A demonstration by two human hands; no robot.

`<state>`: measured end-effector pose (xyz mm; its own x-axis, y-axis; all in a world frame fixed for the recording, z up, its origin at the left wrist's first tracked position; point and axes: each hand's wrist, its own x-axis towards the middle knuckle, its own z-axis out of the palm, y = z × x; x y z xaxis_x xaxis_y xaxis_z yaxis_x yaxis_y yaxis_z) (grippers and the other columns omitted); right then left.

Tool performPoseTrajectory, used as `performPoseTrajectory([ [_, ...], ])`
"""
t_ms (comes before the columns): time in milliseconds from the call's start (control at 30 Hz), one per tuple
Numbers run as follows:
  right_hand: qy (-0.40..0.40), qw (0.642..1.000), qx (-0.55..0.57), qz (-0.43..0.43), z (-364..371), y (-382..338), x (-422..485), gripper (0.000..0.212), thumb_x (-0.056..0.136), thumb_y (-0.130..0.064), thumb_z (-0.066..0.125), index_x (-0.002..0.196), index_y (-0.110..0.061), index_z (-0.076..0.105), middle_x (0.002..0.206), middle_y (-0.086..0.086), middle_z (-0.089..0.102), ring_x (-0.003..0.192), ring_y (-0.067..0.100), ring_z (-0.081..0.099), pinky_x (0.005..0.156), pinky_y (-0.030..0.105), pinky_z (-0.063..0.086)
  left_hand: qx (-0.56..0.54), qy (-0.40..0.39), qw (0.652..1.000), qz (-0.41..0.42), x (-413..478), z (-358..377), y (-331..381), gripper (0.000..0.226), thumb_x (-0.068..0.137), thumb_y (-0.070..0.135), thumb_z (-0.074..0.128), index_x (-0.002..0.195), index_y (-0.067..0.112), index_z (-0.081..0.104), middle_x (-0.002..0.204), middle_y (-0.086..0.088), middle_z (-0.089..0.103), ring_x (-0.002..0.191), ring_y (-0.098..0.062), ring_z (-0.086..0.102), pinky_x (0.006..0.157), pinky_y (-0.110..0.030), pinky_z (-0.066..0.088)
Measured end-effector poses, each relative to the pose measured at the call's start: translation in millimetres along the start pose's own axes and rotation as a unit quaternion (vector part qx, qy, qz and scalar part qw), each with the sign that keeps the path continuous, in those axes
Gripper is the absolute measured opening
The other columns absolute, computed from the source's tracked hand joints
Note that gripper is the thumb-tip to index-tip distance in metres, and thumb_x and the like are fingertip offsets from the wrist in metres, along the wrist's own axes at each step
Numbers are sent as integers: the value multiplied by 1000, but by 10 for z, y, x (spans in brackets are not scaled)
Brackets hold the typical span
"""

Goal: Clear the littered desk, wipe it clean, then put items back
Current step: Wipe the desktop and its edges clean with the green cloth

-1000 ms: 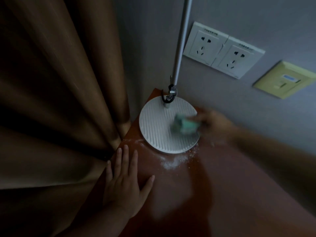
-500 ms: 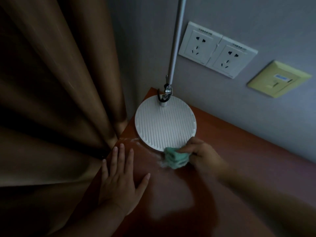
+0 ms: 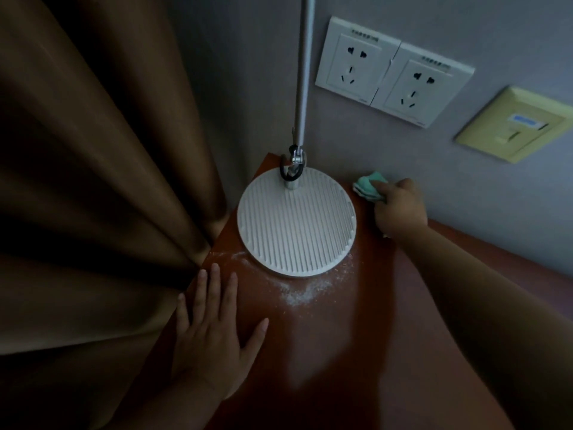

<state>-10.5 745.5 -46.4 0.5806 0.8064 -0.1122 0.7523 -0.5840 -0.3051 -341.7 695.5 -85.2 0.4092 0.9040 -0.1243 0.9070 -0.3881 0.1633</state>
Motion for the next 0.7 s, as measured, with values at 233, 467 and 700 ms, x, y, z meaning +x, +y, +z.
performPoseTrajectory([
  [233,-51,997,-5,-50,-6,1,-582,63,72,-27,34,130,-18,57,113,22,50,109,40,47,94,39,43,10,24,1000,6,-14,14,8,82,86,68,20,140,7,36,149,-17,32,140,-27,18,108,-47,12],
  [467,-31,997,-63,-10,163,-146,-1275,48,89,-18,46,137,-24,48,118,13,46,108,33,43,82,36,42,-14,19,1000,-2,-33,-7,20,87,81,68,26,143,8,35,153,-16,25,142,-25,12,110,-46,6],
  [700,-20,999,-23,45,202,-309,-1353,49,92,-17,41,140,-24,43,122,14,42,112,34,41,87,39,41,-120,78,989,24,-62,-108,-32,78,80,59,36,145,16,27,154,-16,22,142,-25,7,110,-55,13],
])
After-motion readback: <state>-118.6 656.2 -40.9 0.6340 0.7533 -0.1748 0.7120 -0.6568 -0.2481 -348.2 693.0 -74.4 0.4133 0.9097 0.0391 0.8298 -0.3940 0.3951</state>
